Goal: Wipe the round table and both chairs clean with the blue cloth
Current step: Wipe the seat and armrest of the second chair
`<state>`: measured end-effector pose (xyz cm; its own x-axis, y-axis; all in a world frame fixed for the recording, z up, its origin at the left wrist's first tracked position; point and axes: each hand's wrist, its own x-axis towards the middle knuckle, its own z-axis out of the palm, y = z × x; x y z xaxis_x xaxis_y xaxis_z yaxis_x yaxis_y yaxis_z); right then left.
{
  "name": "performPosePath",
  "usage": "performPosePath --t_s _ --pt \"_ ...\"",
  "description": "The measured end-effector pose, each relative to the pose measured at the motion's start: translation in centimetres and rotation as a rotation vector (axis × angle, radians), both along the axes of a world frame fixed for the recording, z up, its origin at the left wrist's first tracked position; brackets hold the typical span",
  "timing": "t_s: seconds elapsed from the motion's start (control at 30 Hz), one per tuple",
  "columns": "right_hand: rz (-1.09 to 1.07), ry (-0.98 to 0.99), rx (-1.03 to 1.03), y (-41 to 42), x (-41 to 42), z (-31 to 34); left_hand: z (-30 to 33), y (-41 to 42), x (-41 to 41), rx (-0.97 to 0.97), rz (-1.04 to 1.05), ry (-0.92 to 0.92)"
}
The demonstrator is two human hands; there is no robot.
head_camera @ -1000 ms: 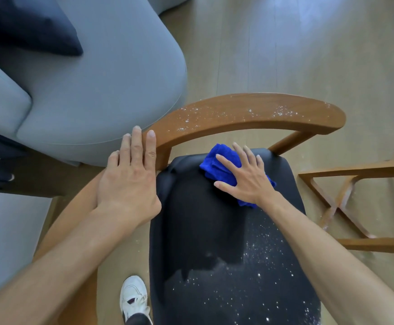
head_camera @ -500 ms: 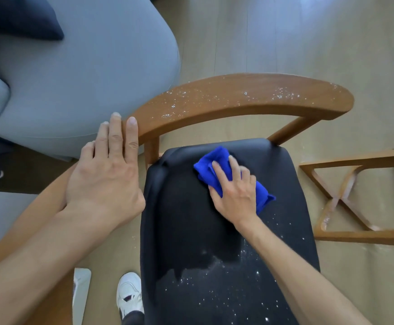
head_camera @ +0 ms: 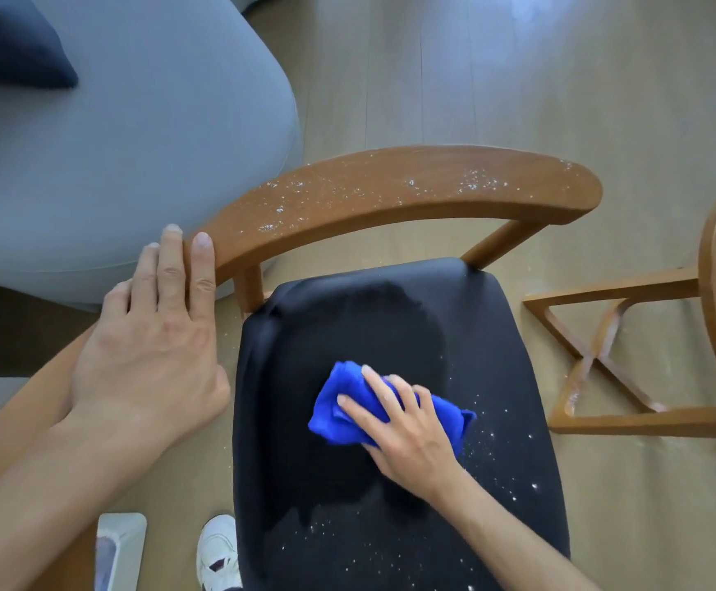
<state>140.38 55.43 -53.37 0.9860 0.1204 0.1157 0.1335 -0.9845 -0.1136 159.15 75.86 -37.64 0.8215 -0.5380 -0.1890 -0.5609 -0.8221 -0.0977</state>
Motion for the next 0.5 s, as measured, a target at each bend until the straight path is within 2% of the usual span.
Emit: performPosePath --t_s 0.13,0.27,0.4,0.5 --pt "-0.196 -0.057 -0.079 -4.2 7.3 0.4 -1.2 0.6 0.4 -0.046 -0.017 -0.02" --pt "-0.39 0.01 -0.088 -8.1 12.2 0.6 -2.3 1.3 0.7 -0.05 -0.029 -0.062" --pt "-0.451 -0.007 -0.027 -7.6 9.4 1.0 -2.7 1.5 0.8 -0.067 -0.034 -0.078" --pt "-0.372 -0.012 0.0 -6.4 2.2 1.1 -3.3 1.9 1.3 -0.109 -0.051 -0.066"
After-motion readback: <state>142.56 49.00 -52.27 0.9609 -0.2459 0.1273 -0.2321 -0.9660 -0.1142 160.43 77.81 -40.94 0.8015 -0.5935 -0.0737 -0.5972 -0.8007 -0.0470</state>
